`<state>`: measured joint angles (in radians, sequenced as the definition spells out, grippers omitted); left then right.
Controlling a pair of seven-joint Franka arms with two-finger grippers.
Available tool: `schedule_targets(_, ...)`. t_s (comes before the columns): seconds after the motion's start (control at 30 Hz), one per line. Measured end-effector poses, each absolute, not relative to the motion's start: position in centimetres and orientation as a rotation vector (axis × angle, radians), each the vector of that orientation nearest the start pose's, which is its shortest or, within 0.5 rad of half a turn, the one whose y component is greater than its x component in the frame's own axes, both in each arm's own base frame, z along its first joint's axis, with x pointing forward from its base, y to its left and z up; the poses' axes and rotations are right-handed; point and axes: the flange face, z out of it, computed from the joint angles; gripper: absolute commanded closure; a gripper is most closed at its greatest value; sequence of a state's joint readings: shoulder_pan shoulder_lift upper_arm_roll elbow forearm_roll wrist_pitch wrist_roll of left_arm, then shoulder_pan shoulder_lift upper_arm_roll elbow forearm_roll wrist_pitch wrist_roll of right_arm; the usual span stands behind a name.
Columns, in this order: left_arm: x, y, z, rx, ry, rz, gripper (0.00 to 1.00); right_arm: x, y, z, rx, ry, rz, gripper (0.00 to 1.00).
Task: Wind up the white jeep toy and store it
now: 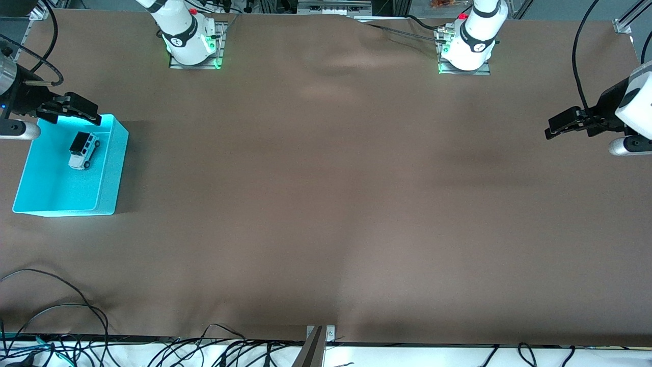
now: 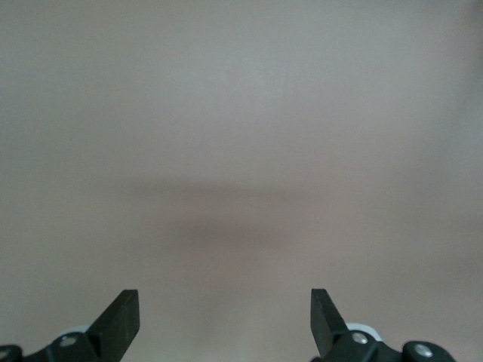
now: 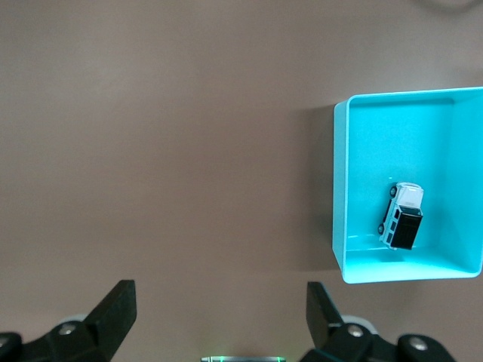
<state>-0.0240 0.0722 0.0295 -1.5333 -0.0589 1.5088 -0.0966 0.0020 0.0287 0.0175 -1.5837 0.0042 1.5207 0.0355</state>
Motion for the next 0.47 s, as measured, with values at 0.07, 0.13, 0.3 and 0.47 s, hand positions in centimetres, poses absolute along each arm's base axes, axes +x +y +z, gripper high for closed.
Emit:
schedule_targets(0.07, 56.9, -0.41, 59.66, -3.186, -0.161, 0.158, 0.0, 55.64, 1.12, 59.89, -3.136, 0.008, 0.142, 0.0)
schedule_targets(0.13, 56.9, -0.41, 59.66, -3.186, -0.161, 0.158, 0.0, 55.64, 1.12, 59.92, -3.135, -0.001, 0.141, 0.0)
schedule_targets(0.3, 56.9, -0.41, 59.66, -3.186, -0.161, 0.158, 0.0, 55.64, 1.17, 59.93, -3.135, -0.012, 0.141, 0.0)
schedule_targets(0.47, 56.9, -0.41, 59.66, -3.186, -0.161, 0.158, 0.0, 55.63, 1.81, 59.94, -3.135, -0.035, 0.141, 0.0)
